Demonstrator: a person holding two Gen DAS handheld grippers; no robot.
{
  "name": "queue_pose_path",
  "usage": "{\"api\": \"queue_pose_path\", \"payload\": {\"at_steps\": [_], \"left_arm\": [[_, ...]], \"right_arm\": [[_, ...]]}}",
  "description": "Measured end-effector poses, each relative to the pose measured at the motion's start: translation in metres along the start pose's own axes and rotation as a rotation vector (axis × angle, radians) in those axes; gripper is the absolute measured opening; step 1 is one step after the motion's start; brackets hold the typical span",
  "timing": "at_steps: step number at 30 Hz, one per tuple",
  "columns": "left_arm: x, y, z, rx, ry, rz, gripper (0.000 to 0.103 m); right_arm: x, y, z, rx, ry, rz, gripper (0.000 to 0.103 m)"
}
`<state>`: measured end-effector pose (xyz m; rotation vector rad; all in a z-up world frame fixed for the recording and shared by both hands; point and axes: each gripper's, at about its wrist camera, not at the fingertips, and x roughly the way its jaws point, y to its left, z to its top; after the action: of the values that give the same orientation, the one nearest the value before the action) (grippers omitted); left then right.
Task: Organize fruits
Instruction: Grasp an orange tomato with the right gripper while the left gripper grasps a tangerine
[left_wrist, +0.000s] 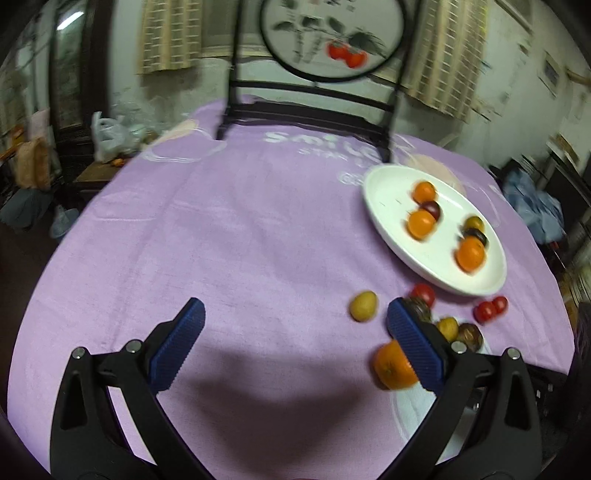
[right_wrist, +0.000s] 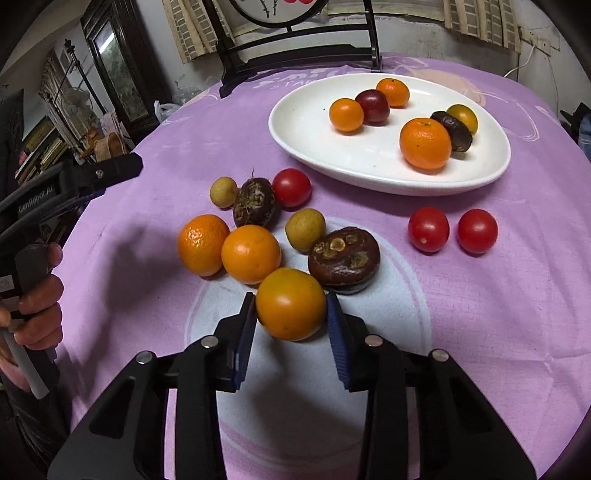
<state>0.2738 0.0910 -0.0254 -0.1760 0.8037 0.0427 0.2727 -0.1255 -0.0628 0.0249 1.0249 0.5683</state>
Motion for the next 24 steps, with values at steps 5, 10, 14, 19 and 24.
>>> {"api": "queue_pose_path", "payload": {"at_steps": [5, 10, 14, 19, 24], "left_arm": [[-0.001, -0.023, -0.012, 0.167, 0.015, -0.147, 0.094], [0.011, -0.049, -0.033, 0.367, 0.079, -0.25, 0.06], [0.023, -0.052, -0.038, 0.402, 0.127, -0.289, 0.049], [0.036, -0.051, -0.041, 0.406, 0.158, -0.334, 0.048], [0.048, -0.061, -0.042, 0.433, 0.165, -0.302, 0.048]], "right_arm": [[-0.039, -0.018, 0.009, 0.078, -0.13, 0.064, 0.038], [-0.053, -0.034, 0.01, 0.133, -0.17, 0.059, 0.038], [-0.057, -0.03, 0.009, 0.121, -0.179, 0.062, 0.038], [-0.054, -0.024, 0.011, 0.093, -0.177, 0.066, 0.038], [-0.049, -0.026, 0.009, 0.092, -0.16, 0.051, 0.038]]}}
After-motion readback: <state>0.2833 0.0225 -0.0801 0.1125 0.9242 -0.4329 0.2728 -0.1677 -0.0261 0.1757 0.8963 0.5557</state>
